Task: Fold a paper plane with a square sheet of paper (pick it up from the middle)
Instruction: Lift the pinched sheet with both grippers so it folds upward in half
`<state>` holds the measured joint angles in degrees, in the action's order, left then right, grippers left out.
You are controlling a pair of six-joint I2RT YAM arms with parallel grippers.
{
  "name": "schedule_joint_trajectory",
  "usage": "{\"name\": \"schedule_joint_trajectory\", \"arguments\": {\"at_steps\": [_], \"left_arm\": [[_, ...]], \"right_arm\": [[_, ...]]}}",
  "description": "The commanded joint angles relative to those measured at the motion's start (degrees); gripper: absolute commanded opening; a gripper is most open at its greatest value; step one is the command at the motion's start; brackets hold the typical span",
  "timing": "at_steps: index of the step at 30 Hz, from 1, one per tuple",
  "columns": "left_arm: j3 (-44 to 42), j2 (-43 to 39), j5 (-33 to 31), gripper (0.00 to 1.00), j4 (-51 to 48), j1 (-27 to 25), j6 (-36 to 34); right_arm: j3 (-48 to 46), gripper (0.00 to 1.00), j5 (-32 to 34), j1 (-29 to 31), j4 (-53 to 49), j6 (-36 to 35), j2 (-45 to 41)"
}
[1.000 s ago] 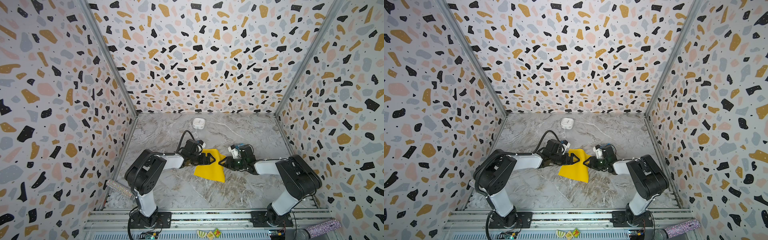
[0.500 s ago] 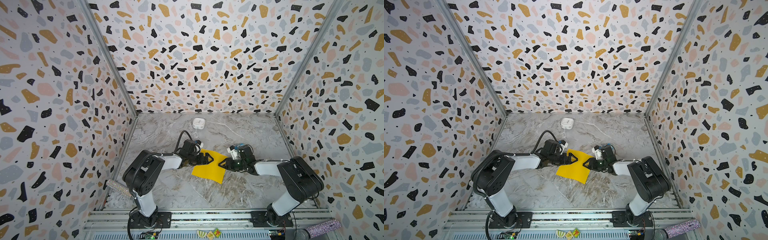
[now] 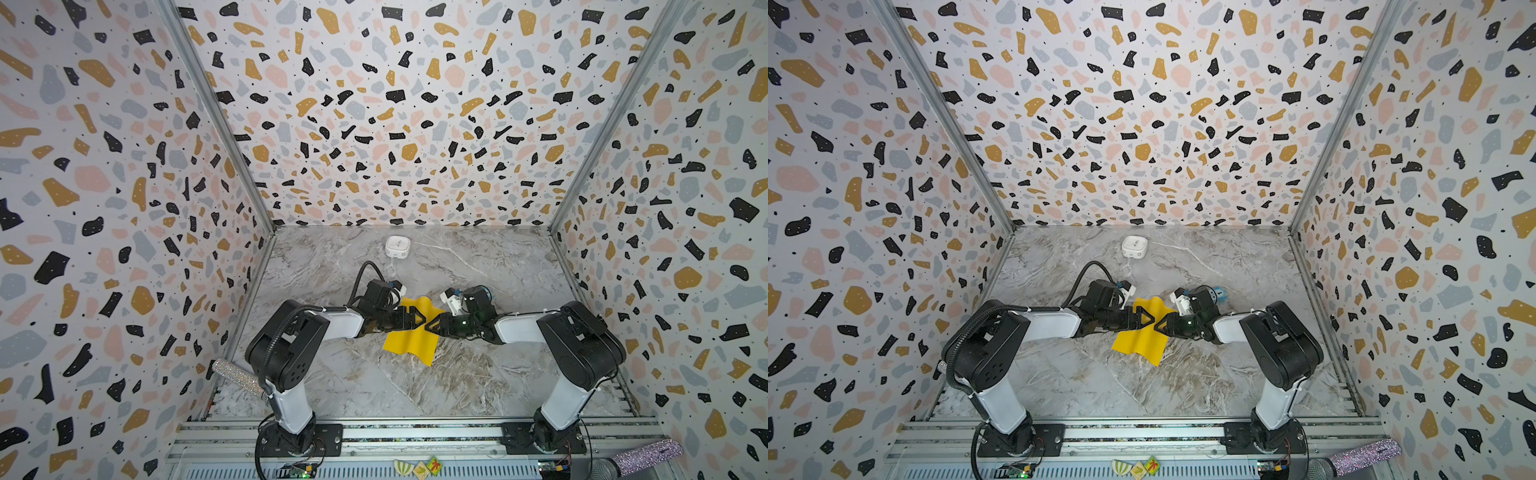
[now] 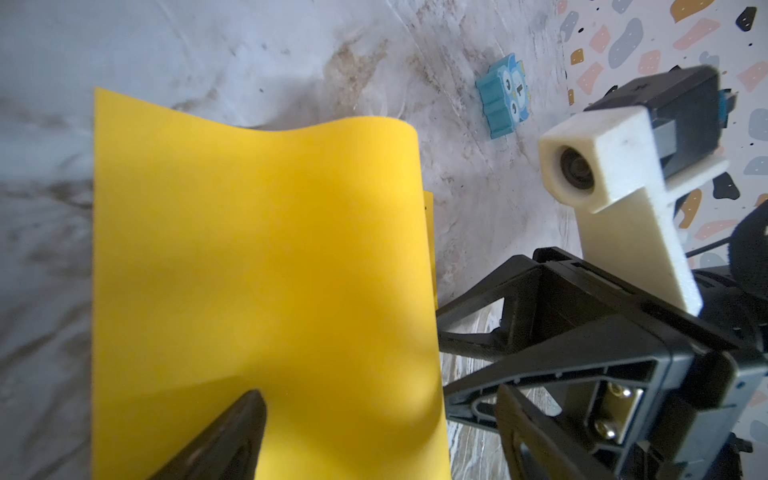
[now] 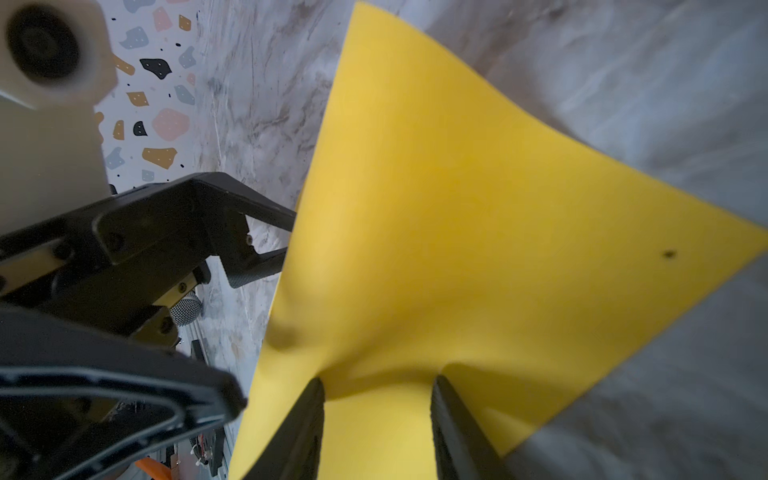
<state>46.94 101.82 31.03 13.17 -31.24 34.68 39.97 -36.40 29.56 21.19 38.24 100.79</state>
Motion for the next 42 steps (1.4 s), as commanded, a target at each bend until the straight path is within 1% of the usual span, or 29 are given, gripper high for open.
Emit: {"name": "schedule_joint_trajectory", "arguments": {"at_steps": [1,4,9,12,15,19,23,25,28,32,34,36,39,42], "left_arm": [[-0.55,1.71,-2.18,0.85,-8.38,0.13,-1.59],[-0.38,1.90,-2.25,0.80,-9.09,0.13,-2.40],[0.02,1.89,-0.58,0.65,-8.90,0.02,-3.16],[0.06,1.67,0.44,0.58,-7.84,0.02,-3.08],[-0.22,1.15,1.63,0.49,-6.32,0.04,-2.52],[-0.56,-0.22,1.72,0.43,-5.58,0.13,-2.31],[-1.47,-2.81,3.04,0.40,-3.39,0.22,-1.20],[-2.14,-4.37,4.36,0.40,-1.65,0.31,-0.02],[-2.98,-6.80,6.28,0.39,0.82,0.35,2.39],[-3.65,-8.97,8.62,0.39,6.02,0.48,6.56],[-3.86,-9.88,9.72,0.39,7.90,0.48,8.54],[-4.05,-10.83,10.43,0.39,9.56,0.53,10.25],[-3.96,-12.31,10.80,0.39,9.77,0.65,11.28],[-4.18,-13.25,10.61,0.38,10.55,0.90,12.57]], "right_arm": [[0.81,0.44,1.47,0.39,-1.70,-0.49,2.09],[1.16,0.44,0.71,0.42,-0.80,-0.45,2.70],[1.49,0.44,-1.23,0.38,1.20,-0.19,2.93],[1.43,0.45,-1.77,0.29,2.04,0.21,2.63],[1.17,0.45,-2.20,0.13,2.75,0.76,2.30],[-0.27,0.45,-3.00,-1.37,4.09,1.96,-0.03],[-3.97,0.48,-3.63,-4.61,5.76,3.29,-6.04],[-5.66,0.52,-3.93,-6.21,5.71,3.38,-9.03],[-7.82,0.62,-5.28,-7.89,5.92,3.59,-12.50],[-7.64,0.71,-9.20,-8.20,5.70,2.72,-13.94],[-7.35,0.76,-11.24,-8.20,6.83,2.99,-13.76],[-6.95,0.80,-12.82,-8.20,7.90,4.06,-13.36],[-6.83,0.81,-14.92,-8.20,10.50,5.70,-12.77],[-6.89,0.75,-17.33,-8.20,13.85,7.64,-12.23]]}}
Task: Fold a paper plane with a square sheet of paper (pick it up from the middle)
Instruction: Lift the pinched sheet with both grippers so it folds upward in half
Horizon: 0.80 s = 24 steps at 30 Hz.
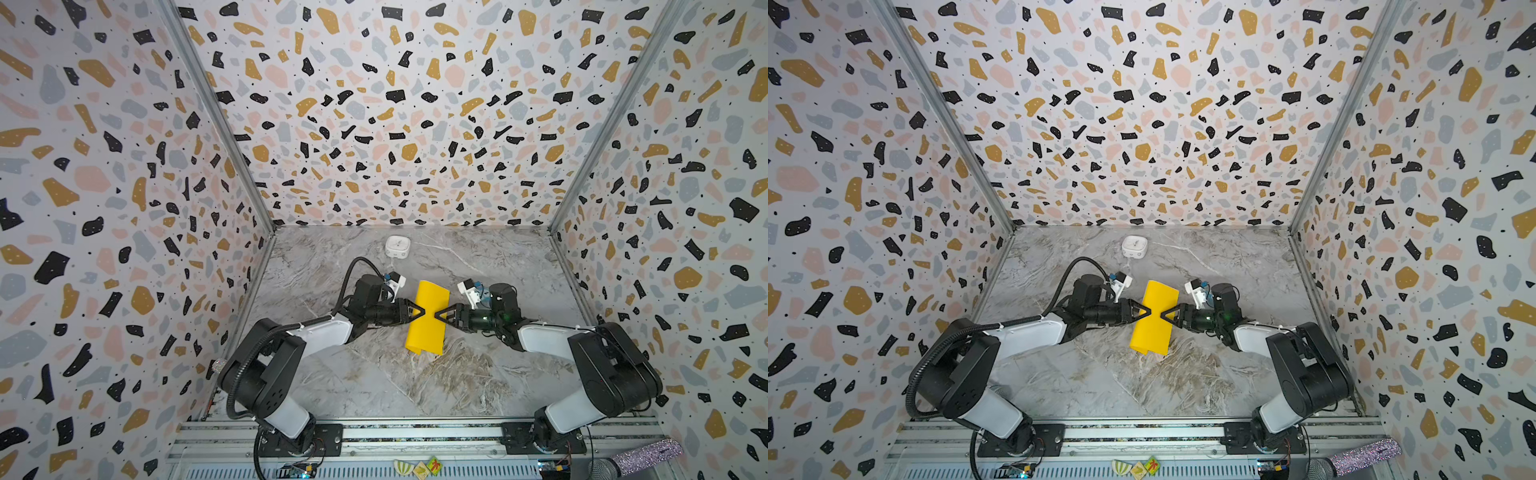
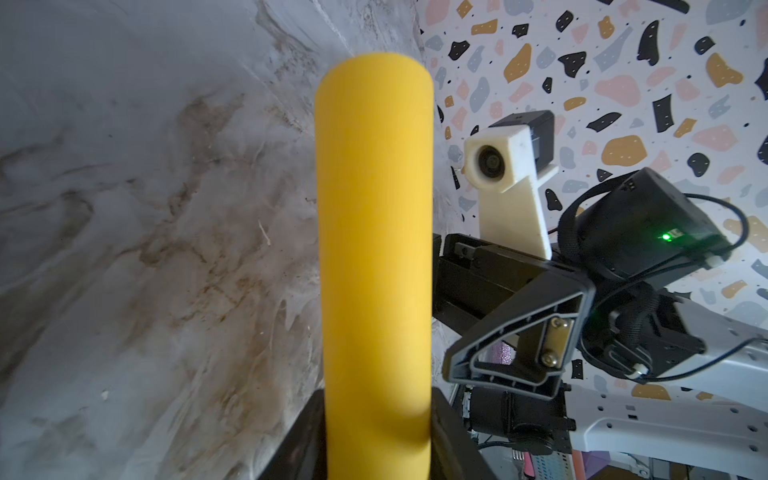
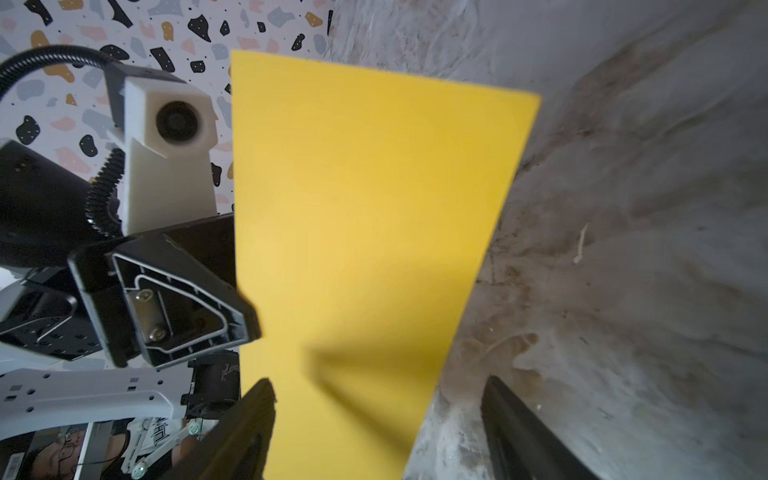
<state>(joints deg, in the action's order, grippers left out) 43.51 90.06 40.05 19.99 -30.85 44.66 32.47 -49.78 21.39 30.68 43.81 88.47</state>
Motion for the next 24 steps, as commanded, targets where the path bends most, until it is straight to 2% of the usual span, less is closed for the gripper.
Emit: {"name": "schedule_joint_trajectory", "arguments": {"at_steps": [1,6,11,16,17,19,21,24], "left_arm": [[-1.12,-1.61,1.76,0.38,4.93,0.61,3.49],[-1.97,-1.51,-0.18,0.37,5.15,1.05,4.17],[-2.74,0.06,-2.40,0.37,4.60,1.14,4.22],[-3.33,0.99,-3.65,0.39,4.87,1.14,4.75],[-3.47,1.12,-4.06,0.41,4.80,1.14,4.79],[-3.80,1.30,-5.02,0.48,4.64,1.14,4.86],[-4.36,1.35,-6.74,0.66,3.88,1.14,4.55],[-4.82,1.29,-10.38,0.83,1.41,1.10,3.12]], "right_arm": [[0.29,0.72,-4.89,0.03,6.21,3.20,0.10],[-1.66,0.55,-6.56,-0.36,12.94,8.02,-0.52],[-2.81,0.39,-5.89,-0.99,13.23,9.14,-1.33],[-2.71,0.11,-4.43,-1.06,10.64,8.29,-1.15],[-2.66,0.08,-4.24,-1.04,10.15,8.19,-1.11],[-2.13,0.04,-4.18,-1.07,9.03,7.75,-0.71],[-1.17,0.03,-4.20,-0.98,7.32,7.32,-0.34],[1.21,0.03,-3.63,-0.37,3.38,5.88,0.50]]}}
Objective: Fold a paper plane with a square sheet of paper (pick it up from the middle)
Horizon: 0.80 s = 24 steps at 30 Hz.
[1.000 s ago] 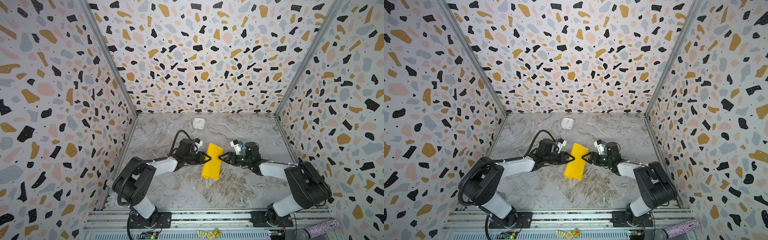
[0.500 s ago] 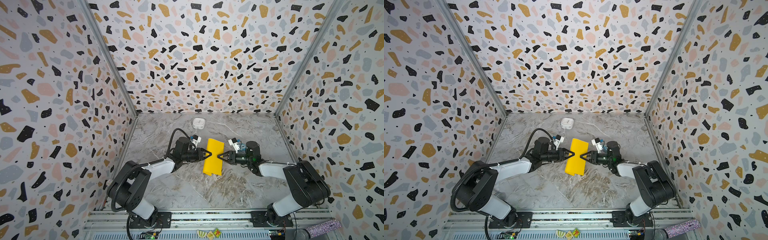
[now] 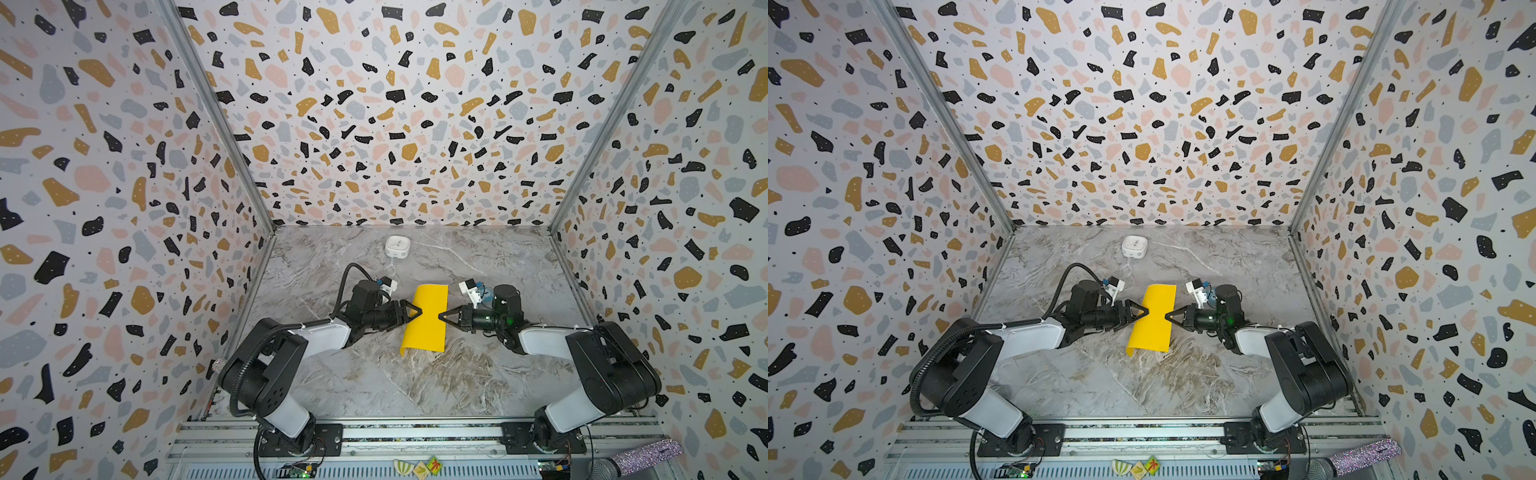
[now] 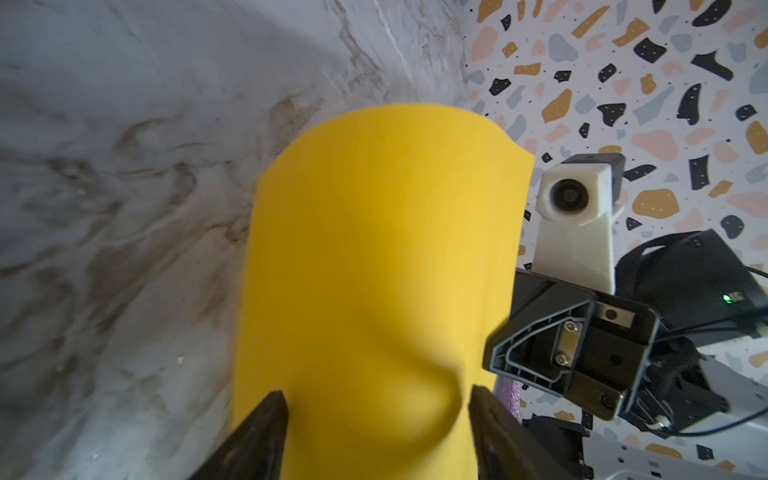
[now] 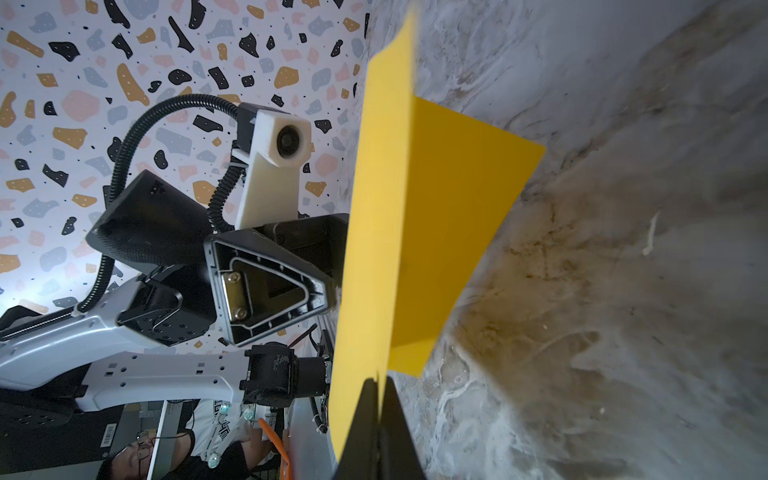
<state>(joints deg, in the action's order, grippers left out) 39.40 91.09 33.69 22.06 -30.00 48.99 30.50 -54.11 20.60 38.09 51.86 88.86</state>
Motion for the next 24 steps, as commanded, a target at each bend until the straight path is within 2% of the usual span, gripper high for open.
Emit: {"name": "schedule_joint_trajectory", "arguments": {"at_steps": [1,4,10,14,20,24], "left_arm": [[-0.84,0.16,-4.93,0.86,-1.05,0.29,-1.59],[-1.66,-0.17,-7.93,0.93,-1.55,0.34,-1.86],[-3.27,-0.85,-7.94,0.95,0.25,0.54,-1.03],[-2.33,-2.63,-9.74,0.95,-4.07,0.97,-3.14],[-0.70,-8.61,-12.98,0.95,-10.34,2.05,-4.43],[-0.46,-7.57,-16.05,0.93,-13.54,1.84,-6.18]], "right_arm": [[4.09,0.03,1.10,0.88,-5.71,-2.87,0.44],[6.61,0.04,2.55,2.86,-10.04,-4.45,1.51],[9.51,0.04,3.51,5.24,-10.26,-3.60,3.76],[10.51,0.04,3.41,4.65,-11.05,-3.42,1.34],[14.25,0.05,4.80,1.39,-25.85,-10.52,-5.66],[20.23,0.05,8.71,0.79,-40.13,-18.66,-8.62]]}}
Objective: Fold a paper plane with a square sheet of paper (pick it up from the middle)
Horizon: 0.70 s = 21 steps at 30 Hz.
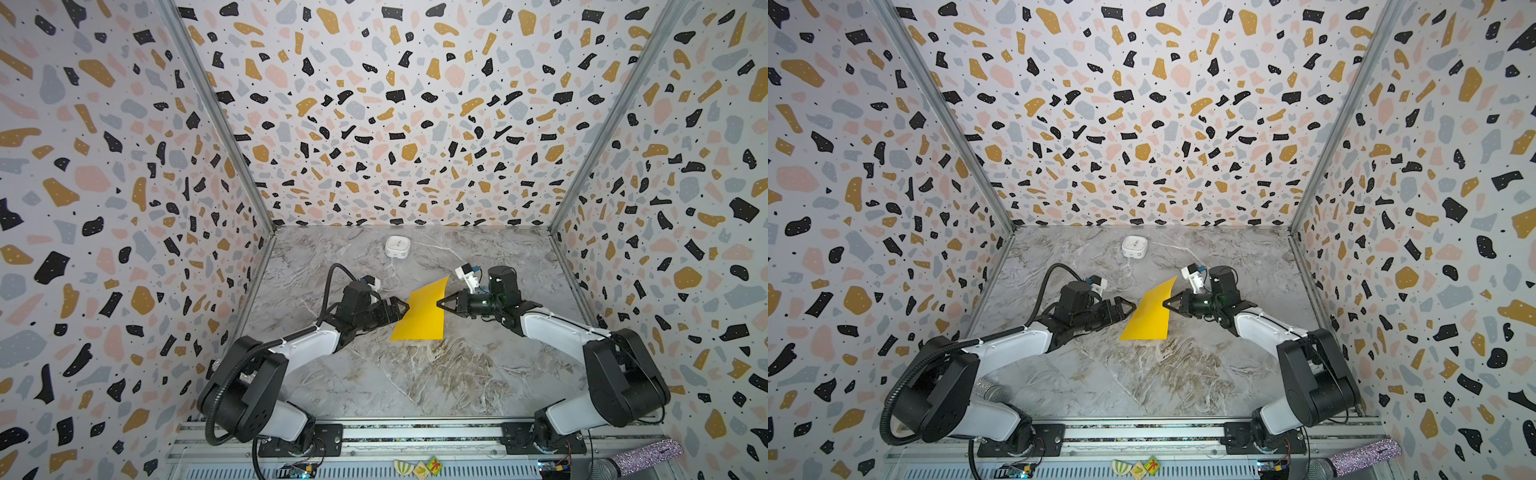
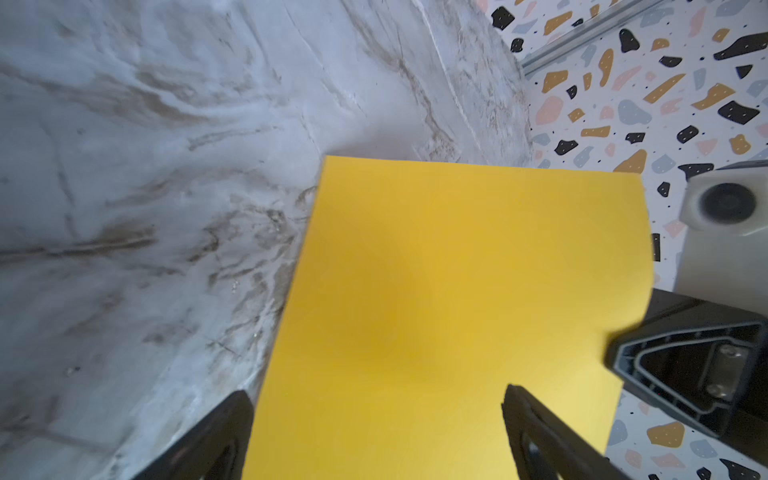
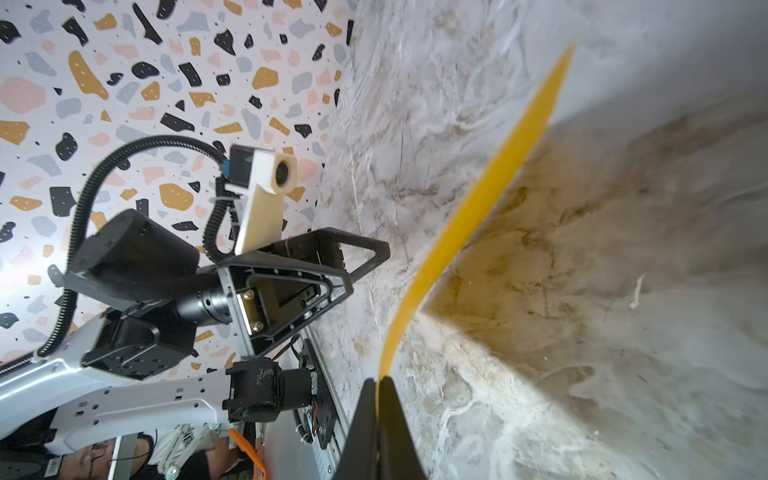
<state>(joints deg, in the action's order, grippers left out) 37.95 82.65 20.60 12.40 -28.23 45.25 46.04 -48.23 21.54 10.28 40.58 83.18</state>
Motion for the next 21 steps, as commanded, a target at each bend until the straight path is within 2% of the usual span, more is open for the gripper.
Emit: {"name": "schedule_joint_trajectory", "arguments": {"at_steps": [1,6,10,15,21], "left_arm": [[1.06,1.72,-2.73,0.90,-3.99,-0.21,-2.45],[3.41,7.13,-2.93,0.73,-4.06,-4.07,-2.45],[5.06,10.49,-2.88,0.66,-3.38,-5.85,-2.36],[4.94,12.69,-2.69,0.64,-2.96,-6.44,-2.80],[5.11,11.68,-8.78,0.64,-7.13,-6.31,-4.34]], "right_arm": [[5.97,0.05,3.06,-0.18,-14.25,-8.43,-3.02],[8.76,0.05,2.61,1.14,-15.81,-8.69,-2.00],[9.59,0.05,1.68,3.16,-13.52,-7.35,0.53],[8.17,0.05,-0.50,4.72,-7.93,-4.71,4.55],[6.50,0.05,0.70,4.56,-5.73,-4.83,8.29]]}}
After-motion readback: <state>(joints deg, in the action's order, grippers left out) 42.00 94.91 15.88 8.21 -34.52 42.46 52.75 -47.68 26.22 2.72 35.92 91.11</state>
